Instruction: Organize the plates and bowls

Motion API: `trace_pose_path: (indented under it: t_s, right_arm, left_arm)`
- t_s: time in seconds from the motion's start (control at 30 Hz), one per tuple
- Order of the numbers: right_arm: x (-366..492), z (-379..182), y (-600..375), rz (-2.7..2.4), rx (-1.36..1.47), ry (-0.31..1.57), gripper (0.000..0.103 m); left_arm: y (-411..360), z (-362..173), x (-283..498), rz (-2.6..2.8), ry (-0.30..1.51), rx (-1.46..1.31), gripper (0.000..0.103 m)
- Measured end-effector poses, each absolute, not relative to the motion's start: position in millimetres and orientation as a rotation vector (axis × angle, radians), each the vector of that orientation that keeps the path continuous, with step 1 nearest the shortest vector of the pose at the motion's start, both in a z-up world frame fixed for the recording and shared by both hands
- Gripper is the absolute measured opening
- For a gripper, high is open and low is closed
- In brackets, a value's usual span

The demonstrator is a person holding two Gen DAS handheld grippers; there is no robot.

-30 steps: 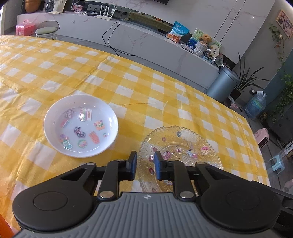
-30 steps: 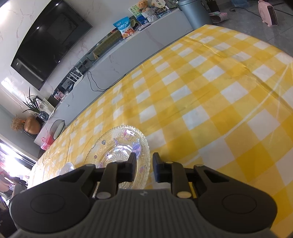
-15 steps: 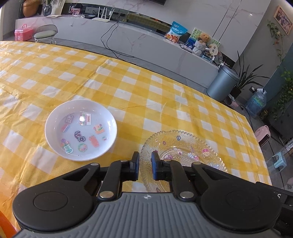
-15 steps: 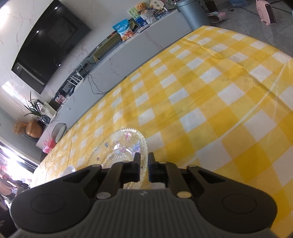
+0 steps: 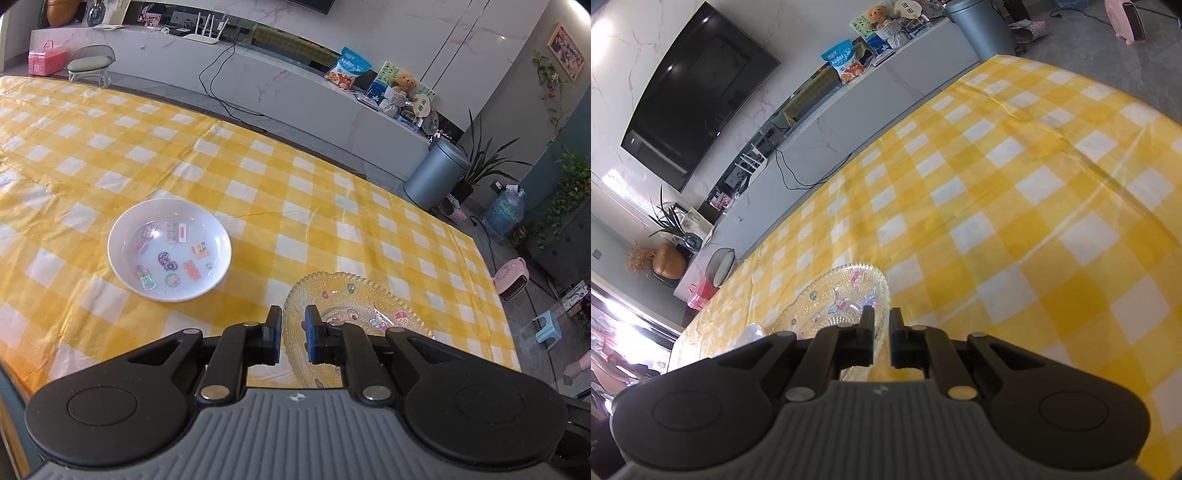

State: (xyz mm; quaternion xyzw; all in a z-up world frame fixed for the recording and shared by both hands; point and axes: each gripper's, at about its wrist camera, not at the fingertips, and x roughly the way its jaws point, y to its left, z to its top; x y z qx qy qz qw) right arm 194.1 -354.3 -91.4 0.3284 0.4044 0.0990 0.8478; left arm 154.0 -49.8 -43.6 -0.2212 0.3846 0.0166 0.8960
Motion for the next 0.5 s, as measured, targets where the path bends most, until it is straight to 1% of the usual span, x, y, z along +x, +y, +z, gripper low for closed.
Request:
trace_pose_path:
  t_s: [0.5]
  right_arm:
    - [145, -78, -369, 0.200, 0.715, 0.896, 0.006]
  left_arm:
    - [-56, -32, 109, 0.007, 0.805, -0.472, 0.014]
